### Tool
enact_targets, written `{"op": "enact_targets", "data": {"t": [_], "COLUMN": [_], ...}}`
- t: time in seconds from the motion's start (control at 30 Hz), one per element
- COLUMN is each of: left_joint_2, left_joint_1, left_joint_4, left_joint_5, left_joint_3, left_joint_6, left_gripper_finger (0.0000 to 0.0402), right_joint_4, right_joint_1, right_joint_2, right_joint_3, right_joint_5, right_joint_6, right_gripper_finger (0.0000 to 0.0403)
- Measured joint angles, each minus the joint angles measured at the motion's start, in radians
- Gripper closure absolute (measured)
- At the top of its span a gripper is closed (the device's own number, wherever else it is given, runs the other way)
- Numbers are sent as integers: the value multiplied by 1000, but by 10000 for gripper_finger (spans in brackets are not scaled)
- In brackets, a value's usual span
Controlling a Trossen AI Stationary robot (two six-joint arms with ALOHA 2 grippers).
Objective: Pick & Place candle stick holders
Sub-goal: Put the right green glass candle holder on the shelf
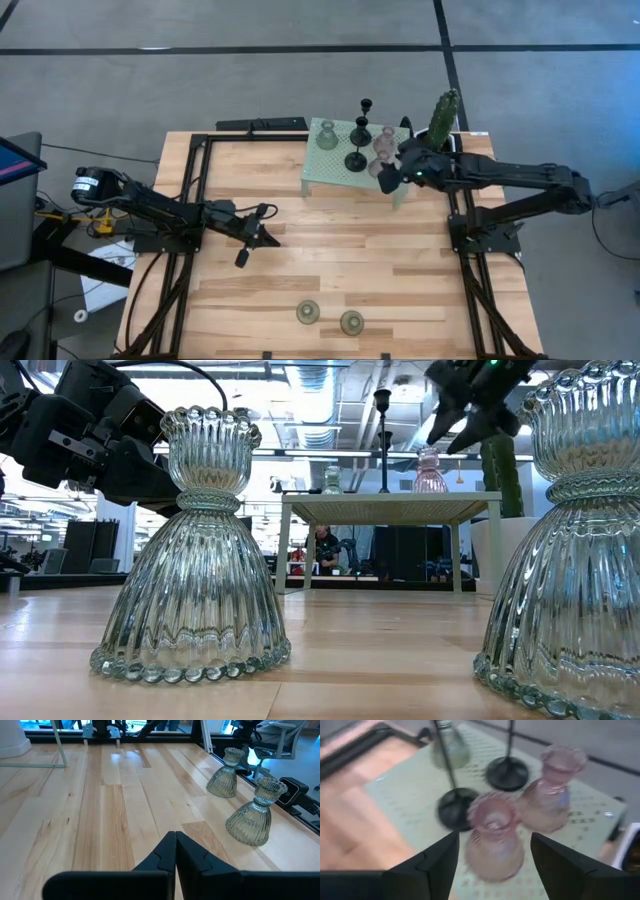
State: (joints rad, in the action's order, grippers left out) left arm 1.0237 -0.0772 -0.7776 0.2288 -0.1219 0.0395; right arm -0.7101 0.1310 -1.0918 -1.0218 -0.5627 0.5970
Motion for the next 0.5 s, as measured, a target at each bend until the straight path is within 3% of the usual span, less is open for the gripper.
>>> {"op": "enact_targets", "data": {"t": [0.1,0.33,0.5], "left_joint_2": [0,0,0], "left_joint_1": [0,0,0], "left_joint_4": [0,0,0], "left_joint_5": [0,0,0], "left_joint_3": [0,0,0], "left_joint_6": [0,0,0], "left_gripper_finger": [397,395,395], "right_joint_4": [-16,-28,-67], "right_joint_1": [0,-32,-146], "right_joint_2": [52,115,100], "right_joint_3": [0,0,0], "right_joint_5": [106,480,471], "right_joint_6": [-4,0,-2], "right_gripper_finger": [172,203,278]}}
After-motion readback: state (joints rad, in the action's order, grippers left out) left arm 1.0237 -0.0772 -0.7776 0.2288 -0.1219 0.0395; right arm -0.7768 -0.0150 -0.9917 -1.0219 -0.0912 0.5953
